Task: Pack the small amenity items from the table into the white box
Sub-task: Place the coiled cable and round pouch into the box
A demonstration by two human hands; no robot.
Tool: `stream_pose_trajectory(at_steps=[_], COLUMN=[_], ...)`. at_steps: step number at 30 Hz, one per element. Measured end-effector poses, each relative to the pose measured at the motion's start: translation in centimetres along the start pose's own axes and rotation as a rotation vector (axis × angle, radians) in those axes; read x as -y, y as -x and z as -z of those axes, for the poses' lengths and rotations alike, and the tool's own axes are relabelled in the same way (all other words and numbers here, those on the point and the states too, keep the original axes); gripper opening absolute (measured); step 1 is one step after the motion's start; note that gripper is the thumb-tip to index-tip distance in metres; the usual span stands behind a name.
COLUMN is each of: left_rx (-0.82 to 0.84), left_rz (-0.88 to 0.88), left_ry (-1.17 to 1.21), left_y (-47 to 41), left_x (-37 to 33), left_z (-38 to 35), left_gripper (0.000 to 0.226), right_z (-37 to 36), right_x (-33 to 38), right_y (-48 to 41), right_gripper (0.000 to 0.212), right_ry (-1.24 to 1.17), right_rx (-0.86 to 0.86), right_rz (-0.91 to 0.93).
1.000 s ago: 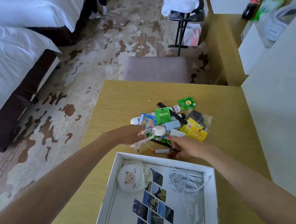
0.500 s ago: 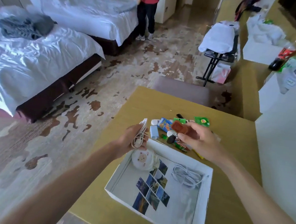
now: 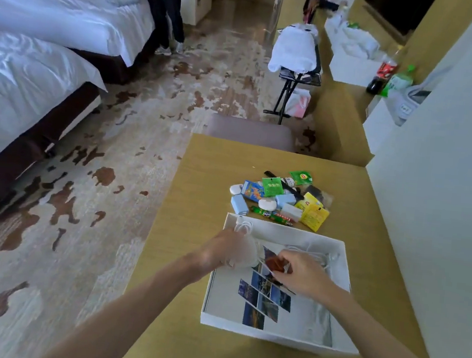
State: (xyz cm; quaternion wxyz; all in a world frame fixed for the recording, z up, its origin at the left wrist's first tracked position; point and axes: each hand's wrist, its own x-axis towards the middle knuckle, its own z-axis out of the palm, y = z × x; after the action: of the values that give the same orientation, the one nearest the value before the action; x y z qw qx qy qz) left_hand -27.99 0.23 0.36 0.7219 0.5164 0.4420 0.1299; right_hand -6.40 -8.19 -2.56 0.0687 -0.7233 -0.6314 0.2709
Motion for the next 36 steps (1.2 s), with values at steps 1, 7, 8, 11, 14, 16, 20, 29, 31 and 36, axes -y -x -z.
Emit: stream_pose_trajectory(at_steps=[1, 7, 8, 11, 14, 16, 20, 29, 31, 36], left_rx=[0.037, 0.170, 0.197, 0.311, 0.495, 0.589, 0.701, 0.438, 0.382, 0.311], left_rz=[-0.006, -0.089, -0.110, -0.103, -0.060, -0.023, 0.100, -0.213, -0.277, -0.297], left_ry=[-0.003, -0.180, -0.211, -0.267, -0.264, -0.269, -0.192, -0.883, -0.990, -1.055], left_y=[-0.1, -0.9, -0.9, -1.4, -2.2, -2.9, -4.0, -6.8, -7.6, -8.8], left_x=[0.1, 0.1, -0.2, -0.9, -1.7, -2.2, -2.1, 0.8, 1.6, 3.1], left_z=[0.1, 0.1, -0.1, -1.3, -3.5, -5.1, -7.6, -9.1, -8.8, -8.7], left_gripper=[0.035, 0.025, 0.025, 0.029, 0.025, 0.021, 0.029, 0.028, 0.027, 0.030], right_z=[-0.5, -1.2, -0.9, 0.1, 0.7, 0.9, 1.0, 0.5, 0.6, 1.1], right_x=[0.0, -0.6, -0.5, -0.1, 0.2, 0.2, -0.3, -4.0, -4.7, -5.3], right_y=[-0.1, 1.2, 1.8, 4.2, 7.0, 8.3, 9.4, 8.4, 7.5, 5.4], right_gripper=[0.013, 0.025, 0.026, 0.034, 0.063, 0.065, 0.034, 0.016, 0.022, 0.027], right_ry=[-0.006, -0.182, -0.254, -0.385, -0.186, 0.064, 0.304, 0.437, 0.509, 0.721], right_rx=[-0.009, -0.176, -0.224, -0.372, -0.436, -0.489, -0.642, -0.339, -0.240, -0.054], right_rz=[-0.014, -0.158, -0.192, -0.206, -0.019, 0.080, 0.183, -0.011, -0.076, -0.137])
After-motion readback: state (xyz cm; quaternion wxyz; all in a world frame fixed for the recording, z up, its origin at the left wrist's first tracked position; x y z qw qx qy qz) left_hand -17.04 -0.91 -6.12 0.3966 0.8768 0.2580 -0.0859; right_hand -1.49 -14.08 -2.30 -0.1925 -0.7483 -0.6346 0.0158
